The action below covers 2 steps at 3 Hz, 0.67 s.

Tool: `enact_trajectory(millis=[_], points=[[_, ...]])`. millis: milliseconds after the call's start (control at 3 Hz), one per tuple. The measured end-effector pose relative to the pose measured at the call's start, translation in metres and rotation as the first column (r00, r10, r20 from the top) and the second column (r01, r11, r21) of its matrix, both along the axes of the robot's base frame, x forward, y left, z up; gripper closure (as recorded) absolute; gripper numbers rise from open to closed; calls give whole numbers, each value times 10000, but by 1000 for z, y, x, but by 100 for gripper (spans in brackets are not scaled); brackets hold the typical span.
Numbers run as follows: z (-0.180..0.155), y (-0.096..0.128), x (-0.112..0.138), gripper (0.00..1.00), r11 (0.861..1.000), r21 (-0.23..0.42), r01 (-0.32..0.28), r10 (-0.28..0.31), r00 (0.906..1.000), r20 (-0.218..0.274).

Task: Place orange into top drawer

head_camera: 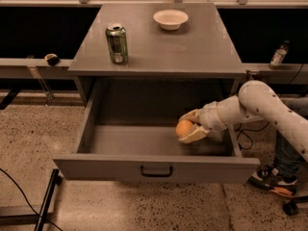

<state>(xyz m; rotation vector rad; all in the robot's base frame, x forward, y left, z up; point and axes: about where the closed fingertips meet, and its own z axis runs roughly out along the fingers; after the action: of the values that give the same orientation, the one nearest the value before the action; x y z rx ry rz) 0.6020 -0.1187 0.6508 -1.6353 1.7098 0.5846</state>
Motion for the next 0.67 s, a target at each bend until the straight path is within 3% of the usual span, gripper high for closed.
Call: enact_trajectory(millis=[667], points=[[0, 0, 0, 4, 10000, 0, -1, 1, 10000, 0]])
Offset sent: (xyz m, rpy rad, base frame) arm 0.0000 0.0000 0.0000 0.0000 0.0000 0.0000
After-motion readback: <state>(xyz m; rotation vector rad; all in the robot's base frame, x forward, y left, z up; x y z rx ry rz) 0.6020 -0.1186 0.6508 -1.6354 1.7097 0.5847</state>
